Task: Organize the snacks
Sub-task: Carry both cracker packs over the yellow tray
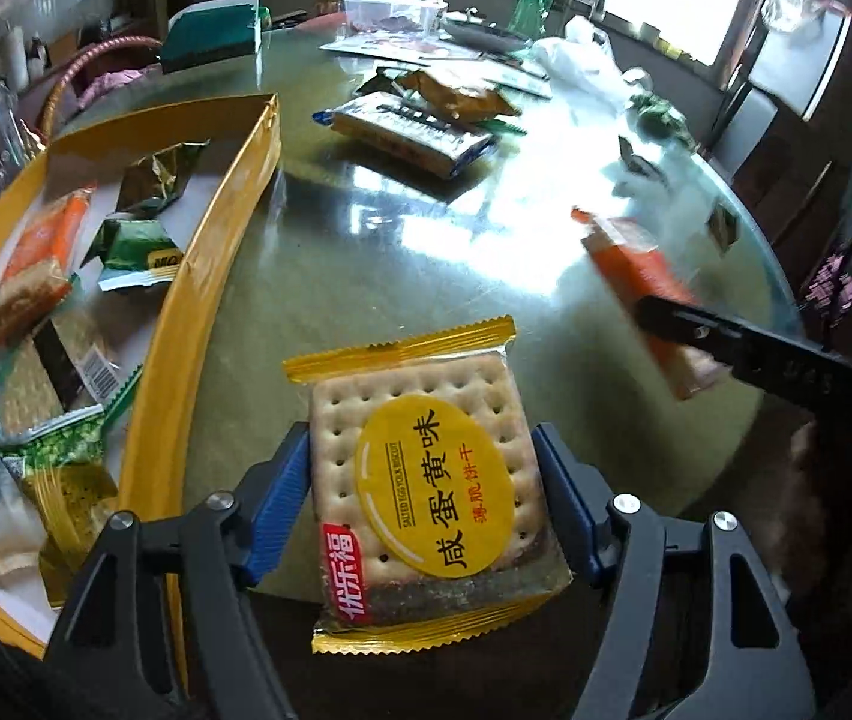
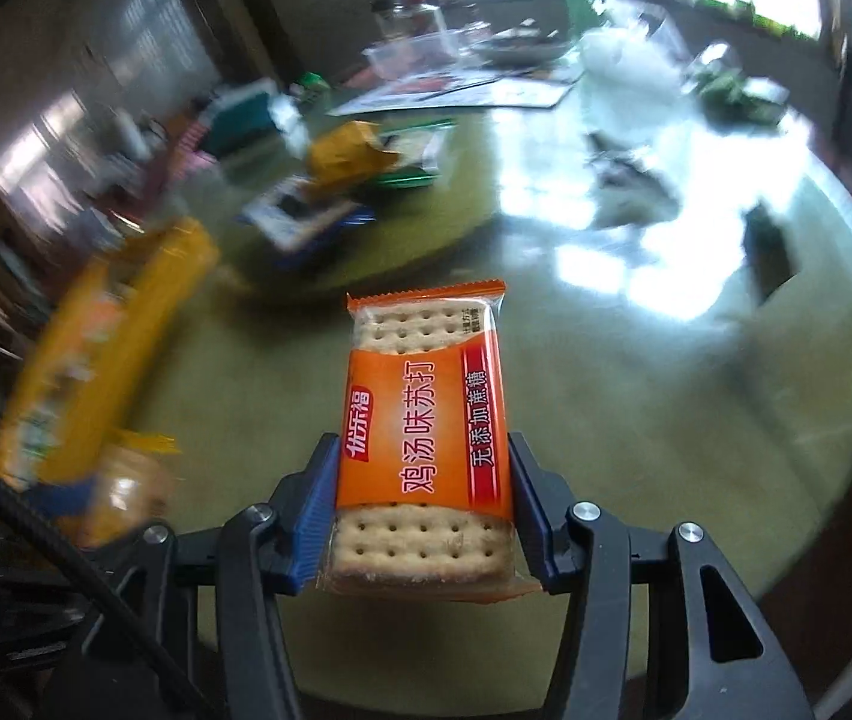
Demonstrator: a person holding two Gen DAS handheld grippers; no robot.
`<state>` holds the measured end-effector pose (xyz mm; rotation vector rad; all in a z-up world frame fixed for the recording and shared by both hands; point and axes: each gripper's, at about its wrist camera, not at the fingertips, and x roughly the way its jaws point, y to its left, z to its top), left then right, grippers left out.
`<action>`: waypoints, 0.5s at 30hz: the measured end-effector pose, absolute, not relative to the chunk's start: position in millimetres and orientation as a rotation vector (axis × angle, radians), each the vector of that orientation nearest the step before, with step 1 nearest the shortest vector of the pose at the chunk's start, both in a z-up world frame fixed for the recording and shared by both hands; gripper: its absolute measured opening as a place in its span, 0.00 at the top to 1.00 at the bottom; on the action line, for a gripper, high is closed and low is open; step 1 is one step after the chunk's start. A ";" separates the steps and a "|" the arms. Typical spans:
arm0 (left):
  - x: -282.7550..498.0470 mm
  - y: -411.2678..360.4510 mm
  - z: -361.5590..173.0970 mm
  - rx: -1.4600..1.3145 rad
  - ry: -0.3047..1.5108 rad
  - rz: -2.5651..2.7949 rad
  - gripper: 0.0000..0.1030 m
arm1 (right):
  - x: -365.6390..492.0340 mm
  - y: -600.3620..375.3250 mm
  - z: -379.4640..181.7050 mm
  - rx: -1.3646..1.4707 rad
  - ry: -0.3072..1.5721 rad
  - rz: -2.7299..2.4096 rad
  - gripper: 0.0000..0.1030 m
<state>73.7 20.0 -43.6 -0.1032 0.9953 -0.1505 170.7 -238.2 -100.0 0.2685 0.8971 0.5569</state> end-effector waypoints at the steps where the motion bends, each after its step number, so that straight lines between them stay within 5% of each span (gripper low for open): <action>1: 70.7 20.1 -41.1 -0.114 0.987 -0.155 0.30 | 170.6 -237.5 -100.1 0.288 0.902 0.568 0.49; 15: 47.5 72.5 13.1 -0.290 0.869 -0.185 0.31 | 159.0 -187.8 -70.2 0.404 0.858 0.773 0.50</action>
